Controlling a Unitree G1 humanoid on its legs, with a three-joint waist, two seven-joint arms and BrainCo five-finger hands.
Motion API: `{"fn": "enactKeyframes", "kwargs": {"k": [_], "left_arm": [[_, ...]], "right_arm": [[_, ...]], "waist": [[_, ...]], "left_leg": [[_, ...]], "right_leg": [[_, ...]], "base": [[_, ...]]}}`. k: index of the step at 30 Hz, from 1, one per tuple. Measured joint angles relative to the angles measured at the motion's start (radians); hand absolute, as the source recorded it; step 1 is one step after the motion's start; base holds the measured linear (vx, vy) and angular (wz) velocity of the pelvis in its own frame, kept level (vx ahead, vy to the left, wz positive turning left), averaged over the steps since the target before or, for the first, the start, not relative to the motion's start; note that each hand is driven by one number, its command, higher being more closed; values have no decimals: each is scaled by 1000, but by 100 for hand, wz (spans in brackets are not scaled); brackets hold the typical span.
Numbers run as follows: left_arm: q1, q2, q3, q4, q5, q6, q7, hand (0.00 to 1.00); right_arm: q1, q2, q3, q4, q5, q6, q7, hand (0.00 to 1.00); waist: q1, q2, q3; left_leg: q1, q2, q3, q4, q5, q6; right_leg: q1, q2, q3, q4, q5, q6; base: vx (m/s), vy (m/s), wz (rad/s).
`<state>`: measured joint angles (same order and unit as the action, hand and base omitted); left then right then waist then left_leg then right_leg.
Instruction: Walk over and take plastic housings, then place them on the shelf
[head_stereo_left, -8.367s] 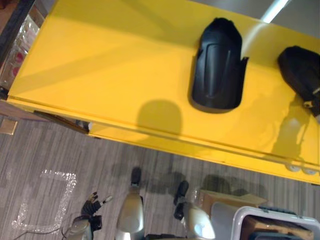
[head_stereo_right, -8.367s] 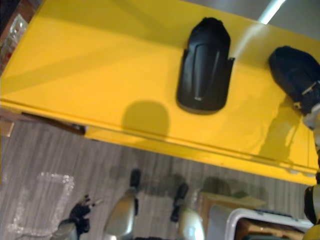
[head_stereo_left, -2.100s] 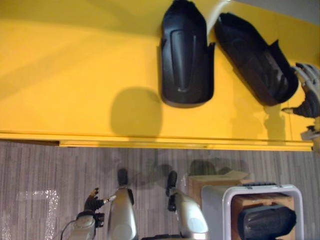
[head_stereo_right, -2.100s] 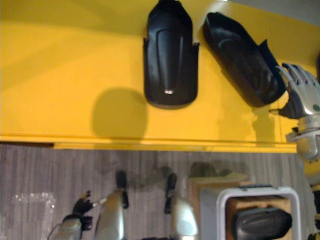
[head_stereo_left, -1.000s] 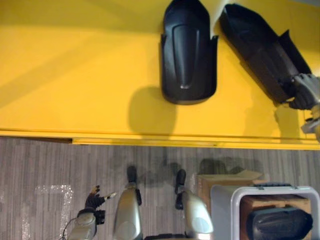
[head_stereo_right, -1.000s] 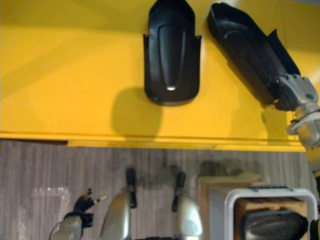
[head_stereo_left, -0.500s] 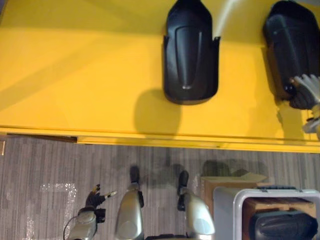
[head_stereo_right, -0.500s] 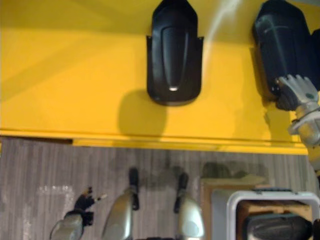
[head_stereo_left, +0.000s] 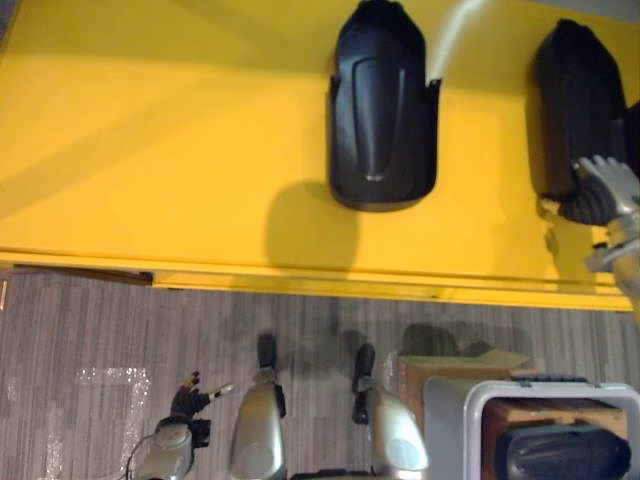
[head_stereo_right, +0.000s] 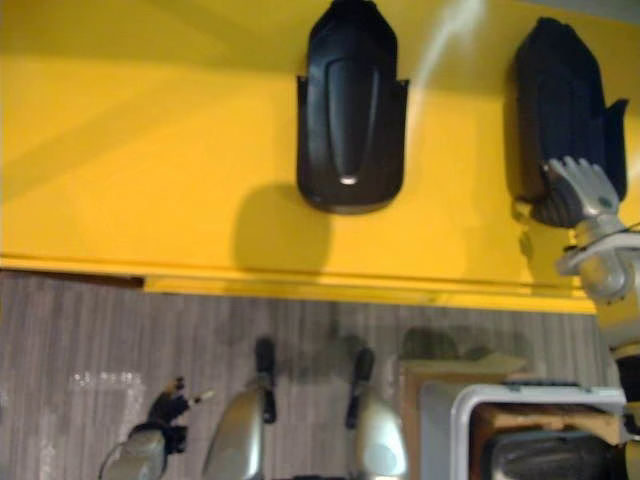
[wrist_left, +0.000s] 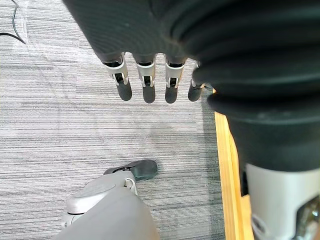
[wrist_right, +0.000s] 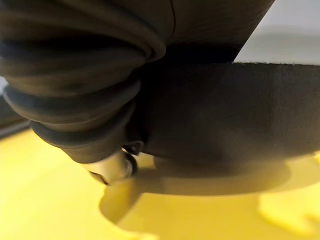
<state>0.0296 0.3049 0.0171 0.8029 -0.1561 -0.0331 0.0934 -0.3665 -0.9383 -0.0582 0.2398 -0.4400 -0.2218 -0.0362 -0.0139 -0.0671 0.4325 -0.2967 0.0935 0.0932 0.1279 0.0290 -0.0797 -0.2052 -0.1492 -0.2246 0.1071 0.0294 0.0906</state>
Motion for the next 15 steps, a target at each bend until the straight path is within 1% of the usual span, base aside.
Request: {"fn": "enactKeyframes", "kwargs": {"k": [3, 5, 10, 15], "left_arm": [[0, 0, 1, 0, 1, 4, 0, 0], [0, -2, 1, -1, 1, 17, 0, 0], [-3, -5, 3, 1, 1, 19, 1, 0], [-5, -8, 3, 3, 1, 21, 1, 0]], "right_arm": [[0, 25, -1, -12, 7, 0, 18, 100], [9, 41, -4, -39, 28, -3, 22, 100], [33, 83, -19, -58, 33, -15, 37, 100], [48, 100, -19, -73, 29, -15, 38, 100]], "waist": [[1, -3, -2], [0, -5, -3], [1, -9, -8], [2, -15, -11]], "left_leg": [[1, 0, 0, 3, 0, 0], [6, 0, -1, 3, 0, 0], [17, 0, -1, -1, 0, 0], [17, 0, 0, -2, 0, 0]], "right_leg": [[2, 0, 0, 1, 0, 0], [7, 0, 0, 1, 0, 0], [17, 0, -1, 1, -1, 1], [16, 0, -1, 1, -2, 1]], "base": [[0, 0, 0], [0, 0, 0], [0, 0, 0], [0, 0, 0]]}}
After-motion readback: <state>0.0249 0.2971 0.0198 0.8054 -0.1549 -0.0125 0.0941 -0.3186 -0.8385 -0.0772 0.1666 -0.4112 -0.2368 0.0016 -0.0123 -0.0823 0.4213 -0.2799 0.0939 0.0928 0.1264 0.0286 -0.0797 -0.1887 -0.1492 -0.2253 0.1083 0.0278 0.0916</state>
